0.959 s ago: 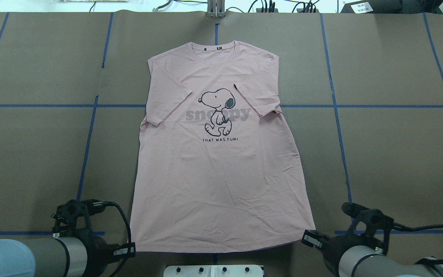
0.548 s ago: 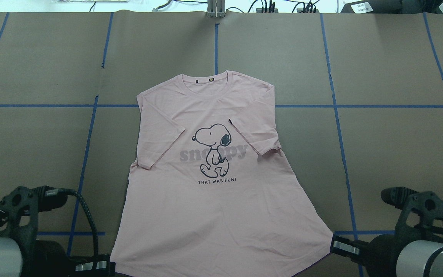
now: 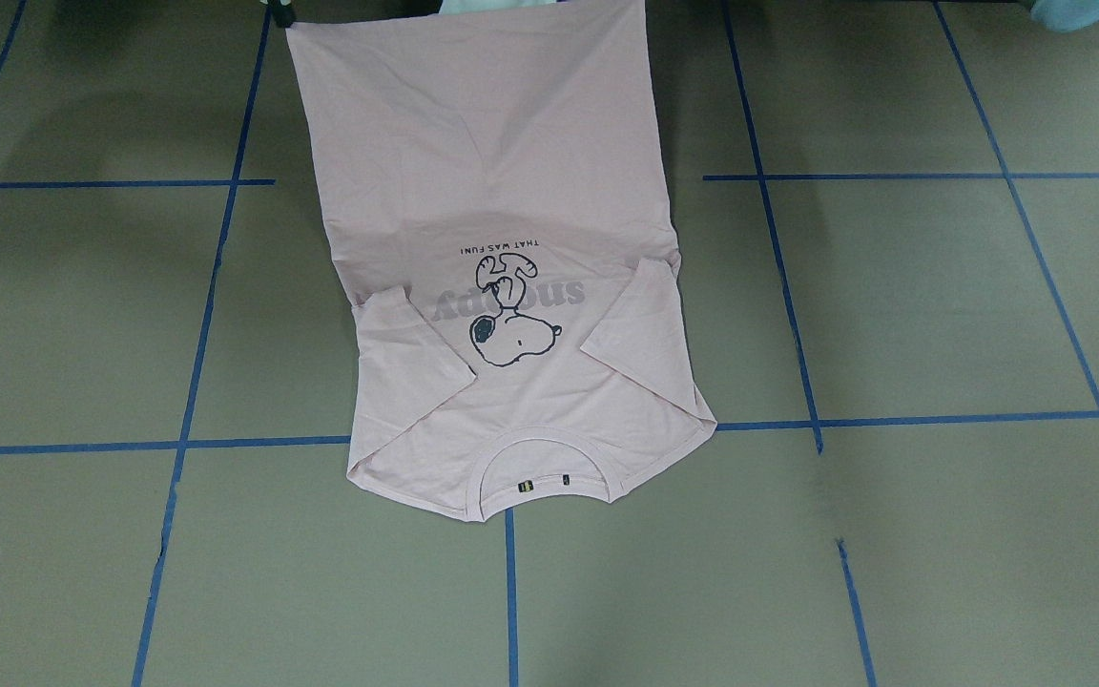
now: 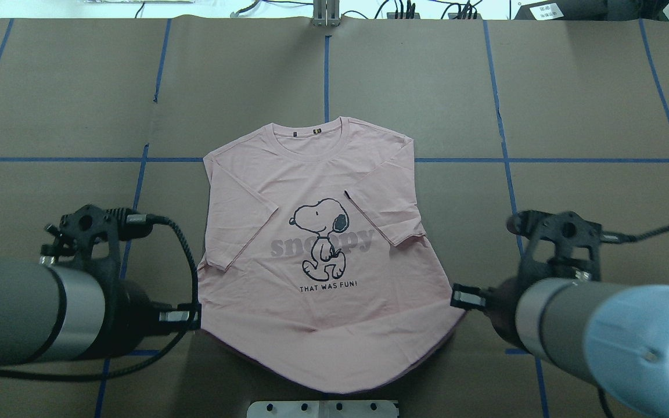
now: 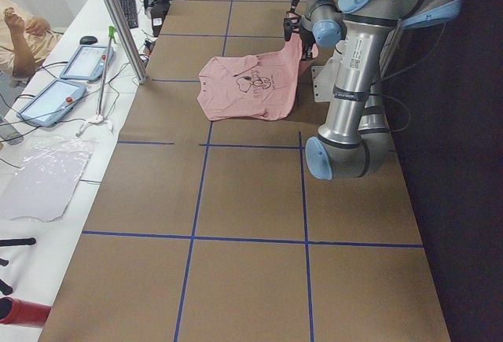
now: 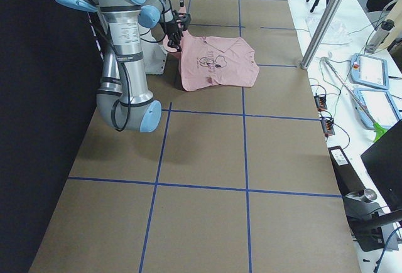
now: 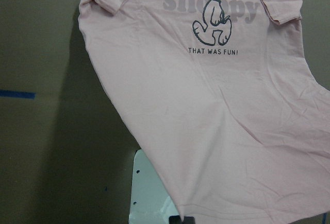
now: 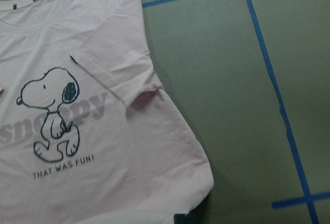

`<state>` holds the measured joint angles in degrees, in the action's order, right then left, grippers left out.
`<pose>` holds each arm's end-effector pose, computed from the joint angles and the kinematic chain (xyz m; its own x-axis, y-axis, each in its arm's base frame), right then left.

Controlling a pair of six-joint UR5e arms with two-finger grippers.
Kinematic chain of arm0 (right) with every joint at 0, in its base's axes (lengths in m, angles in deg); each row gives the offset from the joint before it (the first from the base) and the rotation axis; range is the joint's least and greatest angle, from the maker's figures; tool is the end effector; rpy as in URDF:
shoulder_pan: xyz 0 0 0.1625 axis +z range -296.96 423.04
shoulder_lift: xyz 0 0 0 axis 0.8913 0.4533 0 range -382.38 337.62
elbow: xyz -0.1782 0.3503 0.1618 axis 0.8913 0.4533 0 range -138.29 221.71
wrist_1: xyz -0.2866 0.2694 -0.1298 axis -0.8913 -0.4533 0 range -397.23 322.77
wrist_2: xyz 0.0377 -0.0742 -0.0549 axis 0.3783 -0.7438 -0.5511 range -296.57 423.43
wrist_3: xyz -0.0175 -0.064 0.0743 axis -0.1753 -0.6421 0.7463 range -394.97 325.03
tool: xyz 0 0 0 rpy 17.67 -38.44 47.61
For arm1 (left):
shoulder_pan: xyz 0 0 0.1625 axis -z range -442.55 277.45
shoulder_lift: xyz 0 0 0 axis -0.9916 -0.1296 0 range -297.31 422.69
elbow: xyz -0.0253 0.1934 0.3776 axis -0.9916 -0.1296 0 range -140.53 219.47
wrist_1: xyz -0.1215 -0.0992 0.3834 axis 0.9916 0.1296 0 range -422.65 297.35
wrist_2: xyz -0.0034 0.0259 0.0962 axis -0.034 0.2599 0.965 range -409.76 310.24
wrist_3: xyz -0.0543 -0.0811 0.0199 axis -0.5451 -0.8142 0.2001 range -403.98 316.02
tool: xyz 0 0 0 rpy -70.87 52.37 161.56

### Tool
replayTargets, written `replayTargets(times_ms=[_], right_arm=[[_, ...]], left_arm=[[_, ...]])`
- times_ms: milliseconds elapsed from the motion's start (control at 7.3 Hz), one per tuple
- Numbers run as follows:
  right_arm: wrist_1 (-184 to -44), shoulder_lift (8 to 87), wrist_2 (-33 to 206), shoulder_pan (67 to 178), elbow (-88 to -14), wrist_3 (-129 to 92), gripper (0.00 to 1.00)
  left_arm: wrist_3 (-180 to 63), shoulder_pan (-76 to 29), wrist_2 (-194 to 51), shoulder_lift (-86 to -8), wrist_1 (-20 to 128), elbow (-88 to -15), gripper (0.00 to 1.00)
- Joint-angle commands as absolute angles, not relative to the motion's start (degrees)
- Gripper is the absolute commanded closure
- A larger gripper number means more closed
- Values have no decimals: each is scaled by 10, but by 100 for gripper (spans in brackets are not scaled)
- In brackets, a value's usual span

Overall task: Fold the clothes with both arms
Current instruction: 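Lift the hem with both grippers and carry it toward the collar, then lay the hem over the collar and open both grippers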

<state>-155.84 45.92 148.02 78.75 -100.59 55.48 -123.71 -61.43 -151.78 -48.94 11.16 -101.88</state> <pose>-0.3521 -0.2473 0.1790 0.6735 0.1975 0.7123 -0.3394 0.9387 0.0607 0.3395 -0.2519 0.1526 0.5367 -0.0205 -0.8436 0.0958 0.9947 0.0369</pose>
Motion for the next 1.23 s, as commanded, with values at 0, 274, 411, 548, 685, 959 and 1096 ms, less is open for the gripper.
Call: replayTargets(times_ms=[0, 274, 411, 548, 685, 959, 1096], right_arm=[[-1555, 391, 1481, 883, -890, 498, 100], [-1527, 370, 1481, 930, -852, 475, 100], [-1465, 368, 1480, 944, -803, 473, 100], [-1398, 367, 1480, 960, -744, 467, 100], [-1364, 367, 1480, 977, -701, 447, 100], [-1300, 315, 1482, 1005, -566, 425, 100], [-1225, 303, 1485, 1013, -479, 420, 100]], left_arm=[[-1151, -518, -1519, -517, 112, -936, 100], [-1077, -445, -1522, -537, 114, -881, 100], [-1062, -429, -1522, -546, 121, -848, 100], [-1048, -414, -1522, -555, 150, -806, 100], [-1038, -402, -1522, -556, 193, -763, 100], [-1022, -398, -1519, -559, 304, -651, 100], [-1016, -396, -1518, -561, 349, -600, 100]])
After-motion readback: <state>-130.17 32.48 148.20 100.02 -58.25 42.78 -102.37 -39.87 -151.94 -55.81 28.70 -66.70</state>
